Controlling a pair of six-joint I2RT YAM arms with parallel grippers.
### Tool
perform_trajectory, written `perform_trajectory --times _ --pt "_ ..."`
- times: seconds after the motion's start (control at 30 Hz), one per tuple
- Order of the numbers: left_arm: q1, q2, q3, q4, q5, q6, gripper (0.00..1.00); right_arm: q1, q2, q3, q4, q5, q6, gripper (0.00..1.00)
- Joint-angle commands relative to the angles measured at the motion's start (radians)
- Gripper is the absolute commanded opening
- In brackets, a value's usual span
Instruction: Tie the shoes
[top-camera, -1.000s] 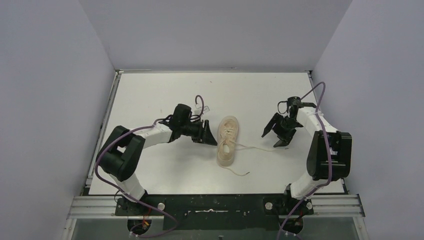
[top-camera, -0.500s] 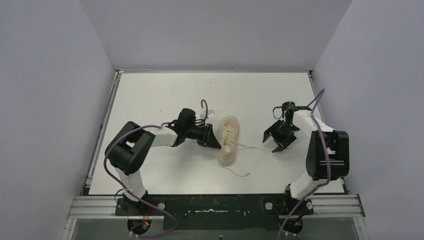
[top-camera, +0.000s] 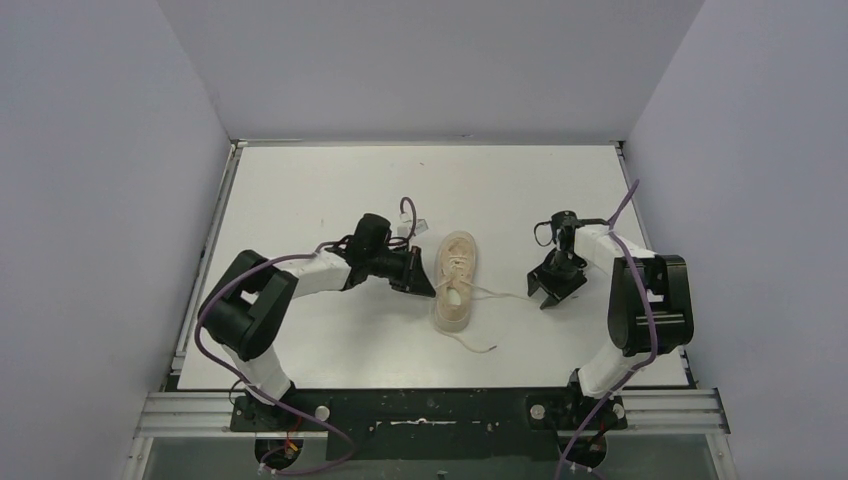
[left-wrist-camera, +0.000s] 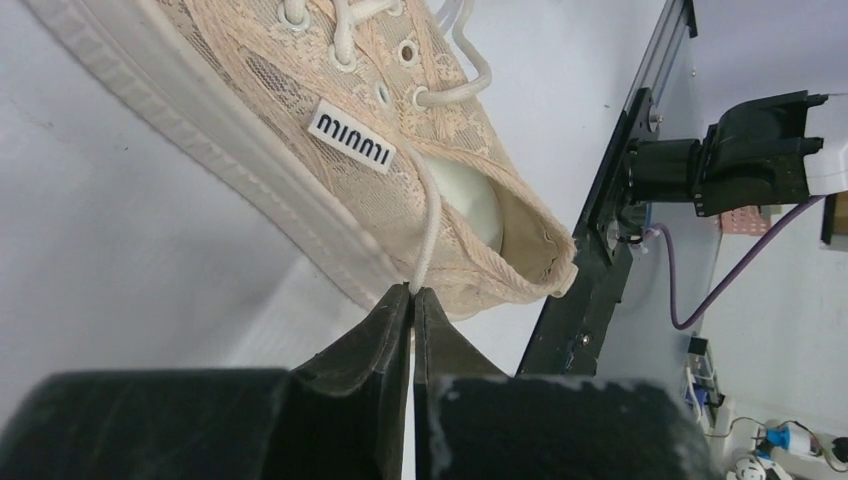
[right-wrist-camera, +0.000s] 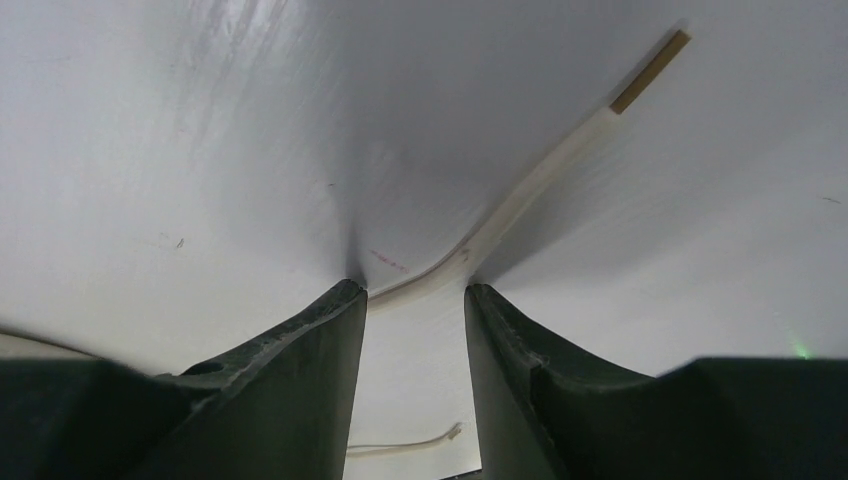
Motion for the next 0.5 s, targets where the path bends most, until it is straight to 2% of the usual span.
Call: perform_trajectory --times 0.0,0.1,0.17,0.33,0.47 --pt "0.004 -0.085 0.061 -0.114 -0.057 0.064 0.0 0.013 -0.013 -0.013 0.031 0.064 0.025 0.43" --pt "0.004 -0.113 0.102 -0.21 -0.103 0.097 0.0 0.018 0.012 0.02 0.037 0.033 -0.091 0.47" --pt "0.004 -0.124 0.132 -0.264 -0.122 0.125 0.0 0.021 0.001 0.05 0.032 0.02 -0.231 0.49" --pt "0.004 -0.103 0.226 -0.394 -0.136 0.184 0.0 0.122 -0.108 0.121 0.011 -0.027 -0.593 0.65" --pt "0.007 -0.095 0.252 -0.422 -0.147 0.211 0.0 0.166 -0.19 0.088 0.121 -0.148 -0.775 0.67"
